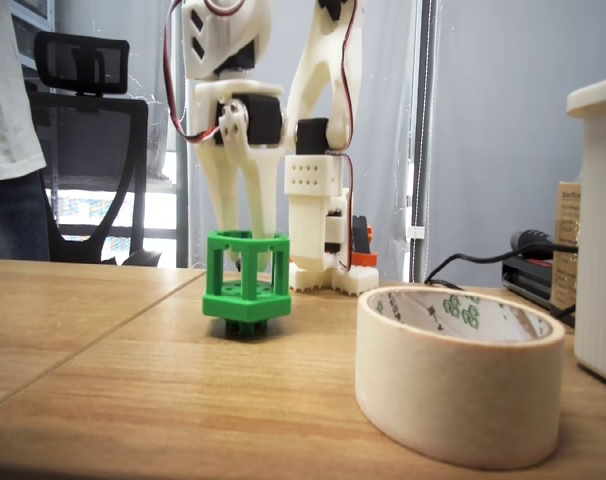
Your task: Grasp a component and put it in the bin.
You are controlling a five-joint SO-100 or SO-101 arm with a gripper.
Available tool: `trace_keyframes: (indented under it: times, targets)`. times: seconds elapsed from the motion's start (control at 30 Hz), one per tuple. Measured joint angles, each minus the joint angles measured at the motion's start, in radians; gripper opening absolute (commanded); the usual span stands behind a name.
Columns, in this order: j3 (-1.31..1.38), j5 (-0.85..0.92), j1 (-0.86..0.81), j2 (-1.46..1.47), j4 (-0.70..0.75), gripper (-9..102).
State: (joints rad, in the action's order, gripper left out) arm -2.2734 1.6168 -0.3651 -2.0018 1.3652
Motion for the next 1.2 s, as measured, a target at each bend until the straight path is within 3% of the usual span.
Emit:
trace_keyframes:
  times: [0.3, 0.83, 1.2]
  targets:
    - [0.000, 0.000, 0.000, 0.000, -0.002, 0]
    - [0.129, 0.005, -0.003, -0.224, 0.012, 0]
    - [0.166, -0.057, 0.206, -0.267, 0.012, 0]
